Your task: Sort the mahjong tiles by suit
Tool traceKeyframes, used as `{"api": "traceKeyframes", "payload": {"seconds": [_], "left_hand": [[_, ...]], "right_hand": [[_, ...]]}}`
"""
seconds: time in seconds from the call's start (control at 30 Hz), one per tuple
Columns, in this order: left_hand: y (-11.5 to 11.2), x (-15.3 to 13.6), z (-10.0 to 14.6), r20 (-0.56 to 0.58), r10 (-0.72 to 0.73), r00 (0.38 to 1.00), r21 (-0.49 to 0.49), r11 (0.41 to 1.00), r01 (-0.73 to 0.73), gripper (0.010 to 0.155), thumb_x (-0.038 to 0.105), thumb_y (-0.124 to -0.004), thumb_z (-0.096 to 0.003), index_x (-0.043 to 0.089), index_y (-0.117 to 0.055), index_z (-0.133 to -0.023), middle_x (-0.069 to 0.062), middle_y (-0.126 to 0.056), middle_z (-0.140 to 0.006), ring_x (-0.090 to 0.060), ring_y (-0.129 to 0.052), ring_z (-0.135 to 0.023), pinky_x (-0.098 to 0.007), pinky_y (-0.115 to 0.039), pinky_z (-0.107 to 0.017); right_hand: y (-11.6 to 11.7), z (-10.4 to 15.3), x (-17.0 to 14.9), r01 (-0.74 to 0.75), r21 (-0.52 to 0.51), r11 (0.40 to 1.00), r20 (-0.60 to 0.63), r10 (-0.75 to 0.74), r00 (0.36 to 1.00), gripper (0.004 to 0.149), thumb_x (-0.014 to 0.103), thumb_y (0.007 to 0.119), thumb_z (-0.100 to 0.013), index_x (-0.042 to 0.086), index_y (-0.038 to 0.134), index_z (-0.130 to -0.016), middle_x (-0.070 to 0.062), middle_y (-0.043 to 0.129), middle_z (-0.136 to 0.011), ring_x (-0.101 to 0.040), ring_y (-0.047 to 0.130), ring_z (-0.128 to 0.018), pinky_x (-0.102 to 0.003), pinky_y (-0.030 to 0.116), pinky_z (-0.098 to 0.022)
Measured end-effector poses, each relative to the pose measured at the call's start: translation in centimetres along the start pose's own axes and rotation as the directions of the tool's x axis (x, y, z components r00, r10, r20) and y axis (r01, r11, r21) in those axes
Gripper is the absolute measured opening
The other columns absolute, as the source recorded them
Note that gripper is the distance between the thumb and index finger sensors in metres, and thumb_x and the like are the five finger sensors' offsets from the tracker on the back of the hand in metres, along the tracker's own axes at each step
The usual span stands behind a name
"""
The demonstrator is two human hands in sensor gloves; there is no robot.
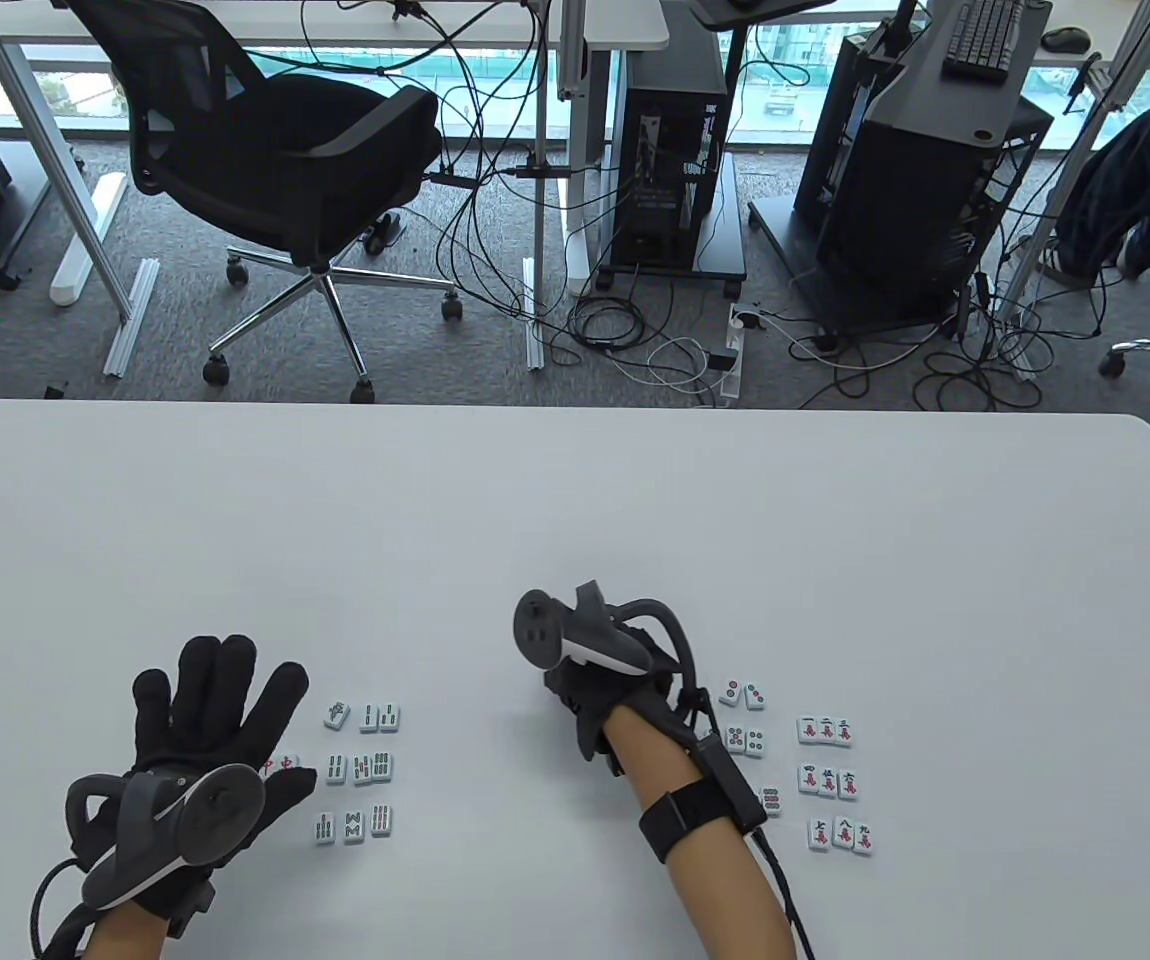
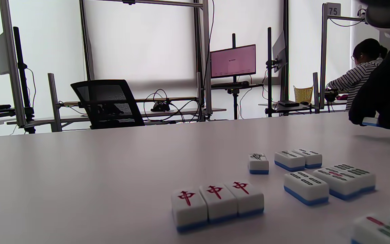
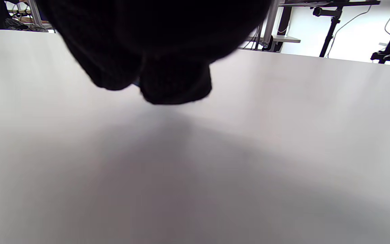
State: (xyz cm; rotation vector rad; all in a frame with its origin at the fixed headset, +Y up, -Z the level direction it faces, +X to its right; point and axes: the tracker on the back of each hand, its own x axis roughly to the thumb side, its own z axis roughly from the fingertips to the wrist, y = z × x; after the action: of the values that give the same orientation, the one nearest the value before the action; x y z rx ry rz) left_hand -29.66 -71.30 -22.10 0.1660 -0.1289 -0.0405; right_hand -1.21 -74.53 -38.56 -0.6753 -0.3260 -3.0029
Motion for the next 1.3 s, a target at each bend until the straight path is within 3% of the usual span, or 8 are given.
{"api": "traceKeyframes", "payload": {"seconds": [0.23,0.3,0.47,0.57,0.77,1.03,1.3], "left_hand": [[0.0,0.0,0.0,-0.001,0.014,1.0,-0.007,1.0,-0.014,0.088,0.076,-0.06,-0.0352,0.049,-0.016,-0.107,0.011,0.009,-0.113,-0.022,0.008,-0.112,-0.056,-0.005,-0.08],[0.0,0.0,0.0,-0.001,0.014,1.0,-0.006,1.0,-0.014,0.088,0.076,-0.06,-0.0353,0.049,-0.016,-0.107,0.011,0.009,-0.113,-0.022,0.008,-0.112,-0.056,-0.005,-0.08],[0.0,-0.1,0.0,-0.001,0.019,1.0,-0.004,1.0,-0.019,0.088,0.076,-0.06,-0.0352,0.049,-0.016,-0.107,0.011,0.009,-0.113,-0.022,0.008,-0.112,-0.056,-0.005,-0.08],[0.0,0.0,0.0,0.0,0.017,1.0,-0.005,1.0,-0.017,0.088,0.076,-0.06,-0.0351,0.05,-0.016,-0.107,0.011,0.009,-0.113,-0.022,0.007,-0.112,-0.056,-0.005,-0.08],[-0.1,0.0,0.0,0.0,0.015,1.0,-0.014,1.0,-0.015,0.088,0.076,-0.06,-0.0352,0.05,-0.016,-0.107,0.011,0.009,-0.113,-0.022,0.007,-0.112,-0.056,-0.005,-0.08],[-0.2,0.0,-0.1,-0.001,0.007,1.0,-0.025,1.0,-0.007,0.088,0.076,-0.06,-0.0351,0.049,-0.016,-0.107,0.01,0.009,-0.114,-0.022,0.007,-0.112,-0.056,-0.008,-0.08],[-0.4,0.2,-0.2,-0.004,-0.007,1.0,-0.048,0.999,0.007,0.088,0.076,-0.06,-0.0351,0.049,-0.016,-0.106,0.01,0.009,-0.113,-0.022,0.006,-0.112,-0.056,-0.008,-0.08]], "right_hand": [[1.6,-1.5,4.2,-0.047,0.0,0.999,0.067,0.047,0.997,0.057,0.037,0.084,-0.045,0.006,0.075,-0.092,-0.003,0.097,-0.048,-0.012,0.088,-0.016,-0.023,0.079,-0.008],[1.7,-1.4,4.4,-0.068,-0.039,0.997,0.071,0.071,0.995,0.057,0.038,0.083,-0.045,0.007,0.074,-0.092,-0.003,0.097,-0.047,-0.011,0.088,-0.015,-0.022,0.078,-0.008],[0.9,-0.4,3.5,-0.093,-0.012,0.996,0.091,0.093,0.991,0.063,0.041,0.081,-0.046,0.01,0.067,-0.099,-0.004,0.097,-0.051,-0.013,0.089,-0.018,-0.023,0.08,-0.01],[-0.7,1.0,1.5,-0.069,-0.078,0.995,0.083,0.075,0.994,0.064,0.042,0.08,-0.046,0.011,0.067,-0.1,-0.005,0.096,-0.052,-0.013,0.089,-0.017,-0.023,0.08,-0.01],[-2.7,4.2,-5.6,-0.104,-0.082,0.991,-0.042,0.1,0.994,0.064,0.043,0.08,-0.046,0.011,0.066,-0.1,-0.005,0.096,-0.054,-0.014,0.09,-0.018,-0.024,0.08,-0.011],[0.5,8.3,-14.6,-0.144,0.084,0.986,-0.235,0.16,0.959,0.062,0.041,0.082,-0.046,0.013,0.069,-0.099,-0.005,0.096,-0.053,-0.013,0.09,-0.018,-0.023,0.08,-0.01],[2.3,8.4,-16.0,-0.088,0.099,0.991,-0.248,0.11,0.963,0.061,0.041,0.085,-0.044,0.014,0.072,-0.097,-0.003,0.097,-0.047,-0.01,0.088,-0.013,-0.021,0.078,-0.006]]}}
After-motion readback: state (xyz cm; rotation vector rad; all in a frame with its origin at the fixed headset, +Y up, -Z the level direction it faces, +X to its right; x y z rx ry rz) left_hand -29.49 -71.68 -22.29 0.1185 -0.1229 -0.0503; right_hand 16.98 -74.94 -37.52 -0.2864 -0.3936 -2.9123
